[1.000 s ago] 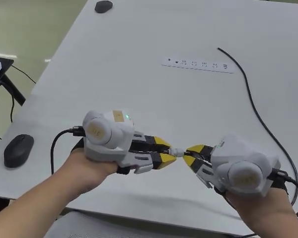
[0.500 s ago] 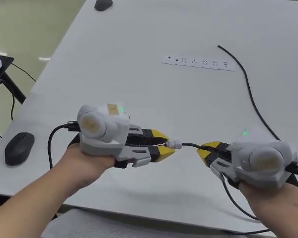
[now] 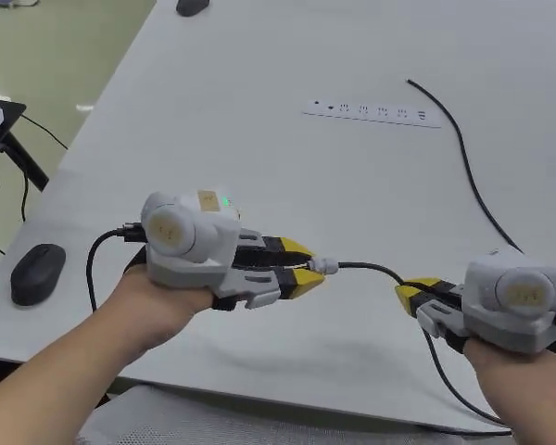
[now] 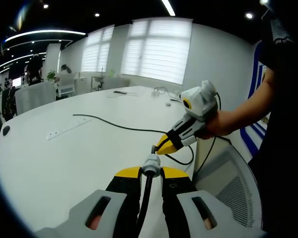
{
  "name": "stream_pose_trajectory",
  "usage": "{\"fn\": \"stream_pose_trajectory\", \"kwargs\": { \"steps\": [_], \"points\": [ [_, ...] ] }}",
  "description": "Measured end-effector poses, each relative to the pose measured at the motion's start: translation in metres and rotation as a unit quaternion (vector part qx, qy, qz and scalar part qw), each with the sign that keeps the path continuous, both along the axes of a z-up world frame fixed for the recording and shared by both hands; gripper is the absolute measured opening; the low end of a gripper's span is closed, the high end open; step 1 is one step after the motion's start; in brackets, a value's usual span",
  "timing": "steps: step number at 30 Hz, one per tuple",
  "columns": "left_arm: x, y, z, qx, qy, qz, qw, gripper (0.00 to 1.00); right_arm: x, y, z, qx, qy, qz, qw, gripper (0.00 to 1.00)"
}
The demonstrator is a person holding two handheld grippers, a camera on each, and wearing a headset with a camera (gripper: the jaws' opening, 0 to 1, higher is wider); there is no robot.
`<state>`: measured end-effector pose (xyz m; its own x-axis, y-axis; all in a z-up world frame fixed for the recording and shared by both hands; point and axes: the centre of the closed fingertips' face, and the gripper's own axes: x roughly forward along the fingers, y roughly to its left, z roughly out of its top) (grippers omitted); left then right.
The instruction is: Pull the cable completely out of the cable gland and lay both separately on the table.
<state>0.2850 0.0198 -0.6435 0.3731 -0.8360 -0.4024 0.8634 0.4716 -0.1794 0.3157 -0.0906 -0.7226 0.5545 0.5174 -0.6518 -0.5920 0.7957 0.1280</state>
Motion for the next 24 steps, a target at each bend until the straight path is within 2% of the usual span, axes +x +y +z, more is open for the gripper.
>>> {"fn": "stream_pose_trajectory", "kwargs": {
  "steps": [4,5,7,15,24],
  "points": [
    [-0.001,-0.001,-0.001,-0.001,0.001,0.000,1.0000,0.15,0.001,-0.012,-0.011,0.024,0.029,-0.053,0.9979,0.00],
    [-0.001,-0.002,-0.001,-0.001,0.001,-0.001,1.0000,0.15,0.002,-0.014,-0.012,0.031,0.030,-0.062,0.9972,0.00],
    [-0.001,-0.002,-0.002,0.001,0.002,-0.001,1.0000,0.15,0.000,-0.016,-0.018,0.040,0.050,-0.068,0.9956,0.00],
    [-0.001,-0.005,-0.002,-0.003,0.004,-0.001,1.0000,0.15,-0.001,-0.015,-0.018,0.040,0.048,-0.068,0.9957,0.01],
    [0.000,-0.002,-0.003,-0.003,0.005,0.002,1.0000,0.15,-0.001,-0.015,-0.016,0.013,0.021,-0.037,0.9990,0.02]
  ]
}}
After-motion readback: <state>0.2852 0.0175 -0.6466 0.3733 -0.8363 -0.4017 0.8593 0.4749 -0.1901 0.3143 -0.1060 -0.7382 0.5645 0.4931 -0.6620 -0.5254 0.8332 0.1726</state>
